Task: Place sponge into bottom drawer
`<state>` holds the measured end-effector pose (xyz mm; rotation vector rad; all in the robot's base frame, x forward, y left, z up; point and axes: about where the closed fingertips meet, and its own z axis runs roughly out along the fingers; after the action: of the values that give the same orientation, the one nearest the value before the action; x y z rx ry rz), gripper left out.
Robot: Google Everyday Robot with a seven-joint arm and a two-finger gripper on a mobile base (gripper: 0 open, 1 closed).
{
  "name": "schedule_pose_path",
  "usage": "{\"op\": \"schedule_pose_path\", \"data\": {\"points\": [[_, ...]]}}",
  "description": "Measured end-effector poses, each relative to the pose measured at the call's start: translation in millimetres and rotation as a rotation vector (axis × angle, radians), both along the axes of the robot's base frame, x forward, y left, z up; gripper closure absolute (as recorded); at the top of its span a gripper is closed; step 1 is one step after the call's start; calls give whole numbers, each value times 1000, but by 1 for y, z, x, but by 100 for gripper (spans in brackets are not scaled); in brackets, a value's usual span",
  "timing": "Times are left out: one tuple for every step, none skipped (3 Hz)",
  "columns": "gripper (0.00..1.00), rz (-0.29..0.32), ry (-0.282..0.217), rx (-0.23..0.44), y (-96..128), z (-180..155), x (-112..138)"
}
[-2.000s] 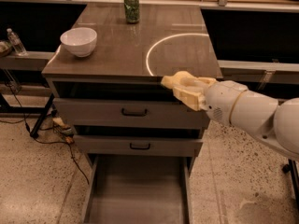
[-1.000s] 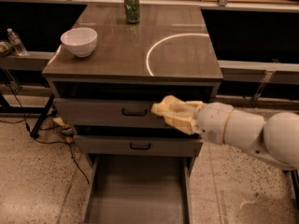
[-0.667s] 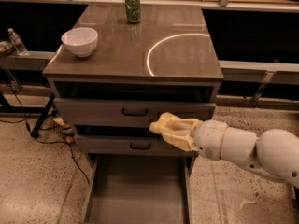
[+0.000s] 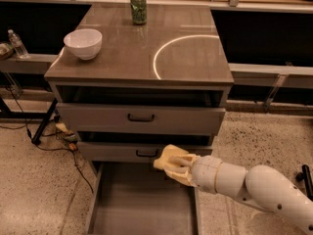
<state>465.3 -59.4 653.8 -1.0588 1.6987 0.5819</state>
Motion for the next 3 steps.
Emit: {"op": "schedule_pose_path", "data": {"points": [[100, 2, 1, -16, 0, -3, 0], [100, -2, -6, -226, -18, -55, 1], [100, -41, 46, -344, -75, -133, 7]]}}
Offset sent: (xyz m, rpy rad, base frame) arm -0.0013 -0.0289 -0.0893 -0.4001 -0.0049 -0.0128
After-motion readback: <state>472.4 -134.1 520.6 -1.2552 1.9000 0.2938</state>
